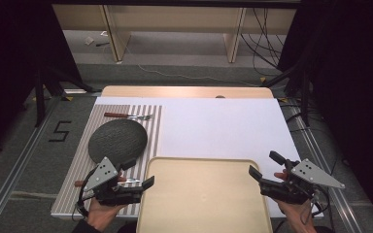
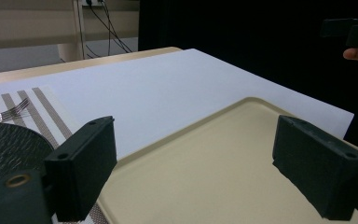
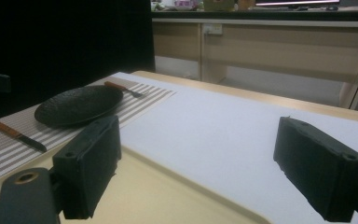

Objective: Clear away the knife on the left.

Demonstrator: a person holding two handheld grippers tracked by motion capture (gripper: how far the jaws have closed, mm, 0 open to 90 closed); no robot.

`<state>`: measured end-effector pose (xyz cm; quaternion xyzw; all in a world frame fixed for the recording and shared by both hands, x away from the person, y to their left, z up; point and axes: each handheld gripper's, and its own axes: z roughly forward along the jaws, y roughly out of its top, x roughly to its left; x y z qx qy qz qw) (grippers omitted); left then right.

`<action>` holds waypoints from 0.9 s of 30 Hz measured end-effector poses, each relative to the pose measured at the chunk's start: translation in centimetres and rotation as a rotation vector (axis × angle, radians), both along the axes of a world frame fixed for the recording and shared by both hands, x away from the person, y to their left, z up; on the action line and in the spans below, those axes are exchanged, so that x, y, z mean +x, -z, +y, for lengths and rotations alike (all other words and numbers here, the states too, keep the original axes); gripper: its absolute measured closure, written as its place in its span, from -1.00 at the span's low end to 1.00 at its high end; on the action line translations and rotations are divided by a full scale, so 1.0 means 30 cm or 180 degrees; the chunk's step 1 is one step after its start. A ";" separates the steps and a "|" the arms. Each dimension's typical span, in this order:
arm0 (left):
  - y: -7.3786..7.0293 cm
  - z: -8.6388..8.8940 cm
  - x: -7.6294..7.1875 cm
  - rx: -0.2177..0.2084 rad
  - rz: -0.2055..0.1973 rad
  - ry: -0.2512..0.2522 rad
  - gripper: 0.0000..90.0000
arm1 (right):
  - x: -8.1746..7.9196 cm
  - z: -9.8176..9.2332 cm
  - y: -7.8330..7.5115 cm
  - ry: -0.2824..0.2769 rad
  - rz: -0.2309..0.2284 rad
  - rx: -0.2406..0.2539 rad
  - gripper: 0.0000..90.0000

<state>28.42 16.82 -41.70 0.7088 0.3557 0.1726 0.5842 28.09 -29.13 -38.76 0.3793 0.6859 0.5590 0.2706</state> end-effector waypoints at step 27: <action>-0.033 0.058 0.020 0.0239 0.0201 0.0054 -0.73 | 0.001 0.004 -0.001 -0.0066 0.0000 -0.0005 -0.65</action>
